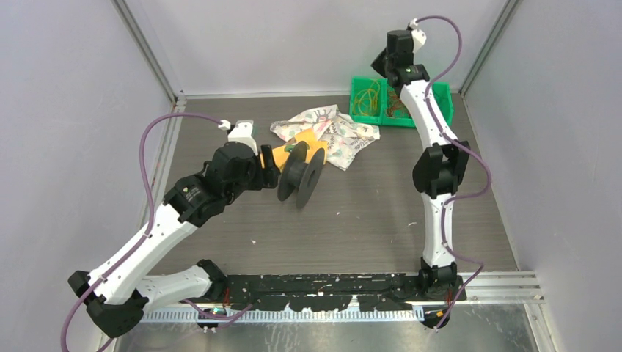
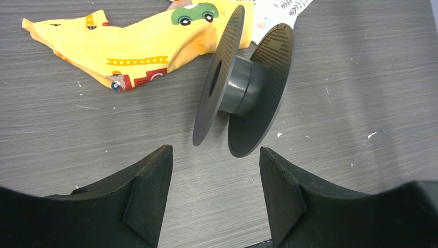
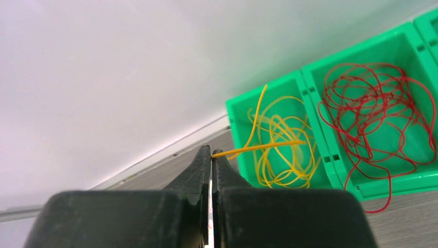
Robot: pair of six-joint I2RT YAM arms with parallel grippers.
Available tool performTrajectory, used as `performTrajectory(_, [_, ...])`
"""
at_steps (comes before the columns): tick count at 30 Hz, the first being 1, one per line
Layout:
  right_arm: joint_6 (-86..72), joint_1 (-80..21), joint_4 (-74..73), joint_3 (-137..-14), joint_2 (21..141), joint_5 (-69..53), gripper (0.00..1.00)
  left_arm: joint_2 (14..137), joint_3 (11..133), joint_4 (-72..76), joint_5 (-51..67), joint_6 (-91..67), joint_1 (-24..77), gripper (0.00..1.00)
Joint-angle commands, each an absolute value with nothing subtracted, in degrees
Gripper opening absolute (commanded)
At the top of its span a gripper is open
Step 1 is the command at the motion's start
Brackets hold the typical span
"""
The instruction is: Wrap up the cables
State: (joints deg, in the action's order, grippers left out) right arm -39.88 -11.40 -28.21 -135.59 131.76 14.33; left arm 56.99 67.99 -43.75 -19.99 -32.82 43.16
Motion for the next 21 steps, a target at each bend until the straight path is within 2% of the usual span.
performTrajectory(1, [-37.24,-11.42,-27.87,-139.19,125.69,9.92,0.01,56.57,68.13,-40.11,-18.52,-32.92,43.24,0.64])
performTrajectory(4, [-36.40,-11.51,-29.19,-140.42,121.30,7.58,0.01,56.43,68.47,-39.46,-19.17,-32.69,43.21,0.70])
performTrajectory(13, [-33.93,-12.04,-32.74,-139.69,103.26,-0.78,0.01,58.43,72.07,-36.29,-18.30,-27.53,43.15,0.73])
performTrajectory(21, [-33.56,-12.46,-35.22,-130.03,87.15,-10.40,0.00,61.29,74.51,-31.64,-15.65,-24.05,43.07,0.79])
